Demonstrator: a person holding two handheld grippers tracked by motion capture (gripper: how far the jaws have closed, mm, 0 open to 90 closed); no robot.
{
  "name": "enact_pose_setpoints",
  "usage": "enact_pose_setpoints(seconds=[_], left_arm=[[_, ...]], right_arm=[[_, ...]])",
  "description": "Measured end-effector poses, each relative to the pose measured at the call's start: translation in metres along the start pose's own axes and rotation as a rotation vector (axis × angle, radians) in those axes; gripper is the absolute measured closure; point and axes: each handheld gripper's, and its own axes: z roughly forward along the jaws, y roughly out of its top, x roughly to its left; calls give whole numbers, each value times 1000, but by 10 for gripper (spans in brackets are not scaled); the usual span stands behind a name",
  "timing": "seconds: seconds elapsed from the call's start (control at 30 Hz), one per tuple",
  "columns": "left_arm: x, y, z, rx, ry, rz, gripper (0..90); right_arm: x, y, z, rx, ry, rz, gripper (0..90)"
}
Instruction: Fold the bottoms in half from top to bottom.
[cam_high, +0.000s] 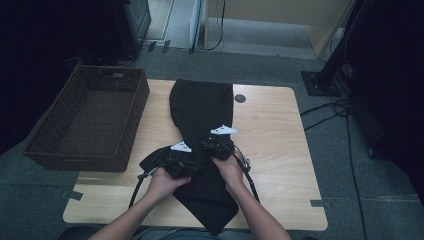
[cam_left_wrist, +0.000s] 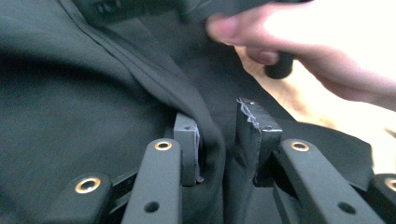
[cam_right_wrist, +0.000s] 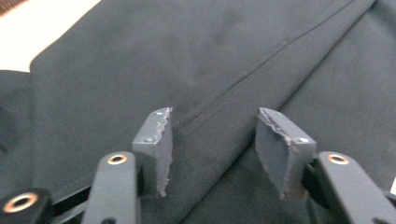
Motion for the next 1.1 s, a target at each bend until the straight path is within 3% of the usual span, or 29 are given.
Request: enact_pose_setpoints(seconds=[0.1, 0.2, 0.33, 0.4, 0.5, 0.7, 0.8, 0.93, 1.1], left_arm=[[3, 0, -19, -13, 12, 3, 684], [9, 0, -37, -51, 38, 0, 661], [23, -1, -57, -85, 125, -13, 603], [32, -3, -59, -80, 167, -20, 557], [45, -5, -58, -68, 193, -56, 525], [58, -9, -50, -54, 246, -49, 495], [61, -9, -46, -50, 255, -51, 468], [64, -12, -41, -14, 270, -31, 469], [60, -19, -39, -37, 301, 38, 539]], right_arm=[[0, -3, 2, 6, -40, -53, 641], [-2, -4, 0, 8, -29, -62, 786], [0, -4, -2, 20, -28, -81, 885], [-1, -4, -5, 32, -30, -75, 898], [-7, -5, -9, 41, -25, -63, 900], [-20, -4, -21, 18, -21, -36, 900], [-20, -4, -23, 20, -29, -50, 900], [-21, -6, -22, 22, -26, -34, 900], [-19, -5, -24, 8, -11, -32, 863]])
